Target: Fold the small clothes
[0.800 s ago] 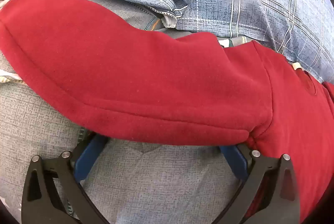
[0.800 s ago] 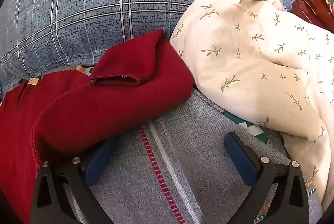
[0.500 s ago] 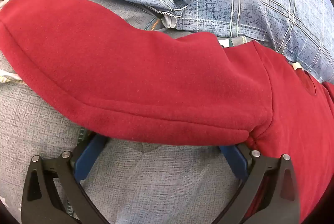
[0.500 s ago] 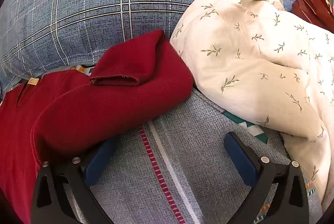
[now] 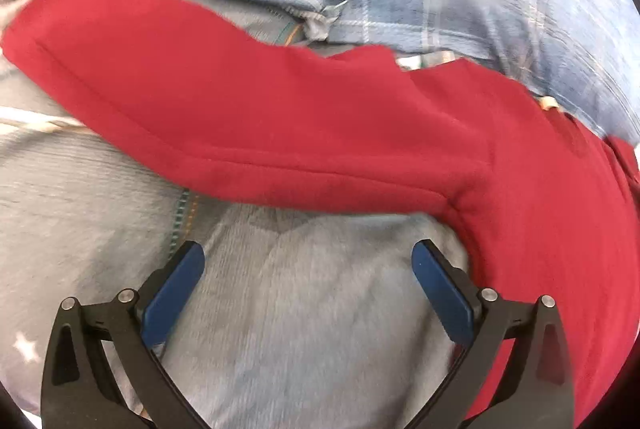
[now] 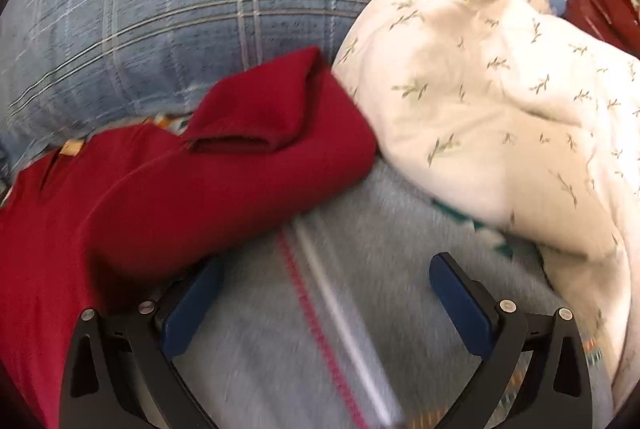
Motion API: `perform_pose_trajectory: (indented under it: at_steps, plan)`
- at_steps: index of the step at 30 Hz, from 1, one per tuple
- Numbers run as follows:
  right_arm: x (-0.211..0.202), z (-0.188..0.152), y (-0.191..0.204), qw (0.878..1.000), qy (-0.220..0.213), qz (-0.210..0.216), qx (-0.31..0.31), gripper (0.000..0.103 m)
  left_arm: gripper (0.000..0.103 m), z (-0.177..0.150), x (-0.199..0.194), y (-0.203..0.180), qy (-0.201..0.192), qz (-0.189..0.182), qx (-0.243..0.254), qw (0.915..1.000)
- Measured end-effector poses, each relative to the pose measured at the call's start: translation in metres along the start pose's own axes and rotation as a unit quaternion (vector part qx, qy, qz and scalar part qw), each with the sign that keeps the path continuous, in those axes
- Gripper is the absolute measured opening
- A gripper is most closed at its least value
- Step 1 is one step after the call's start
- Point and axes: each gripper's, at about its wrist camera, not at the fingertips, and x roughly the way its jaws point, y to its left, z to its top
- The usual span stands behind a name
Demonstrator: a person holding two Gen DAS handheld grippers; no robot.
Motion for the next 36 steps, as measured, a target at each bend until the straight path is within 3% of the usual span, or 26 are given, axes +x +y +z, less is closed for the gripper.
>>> perform_pose_trajectory:
  at_steps: [3, 7, 11, 17, 24, 36]
  plan:
    - [-0.03, -0.014, 0.003, 1.0, 0.005, 0.014, -0.009, 0.103, 0.103, -0.005, -0.027, -0.002, -0.027, -0.01, 0.005, 0.9996]
    - [-0.08, -0.028, 0.018, 0.997, -0.004, 0.068, -0.019, 0.103, 0.103, -0.002, -0.052, -0.006, -0.048, -0.029, -0.007, 0.9984]
    - [-0.134, -0.033, 0.055, 0.992, -0.023, 0.119, -0.045, 0.103, 0.103, 0.003, -0.072, -0.015, -0.07, -0.044, -0.006, 0.9966]
    - [-0.161, -0.028, 0.117, 0.98, -0.037, 0.183, -0.075, 0.103, 0.103, 0.008, -0.086, -0.029, -0.078, -0.05, 0.009, 0.9956]
    - [-0.144, -0.021, 0.177, 0.979, -0.05, 0.175, -0.089, 0.102, 0.103, 0.01, -0.091, -0.036, -0.087, -0.041, 0.019, 0.9952]
    - [-0.13, -0.018, 0.195, 0.984, -0.054, 0.151, -0.074, 0.103, 0.103, 0.01, -0.081, -0.047, -0.084, -0.035, 0.025, 0.9956]
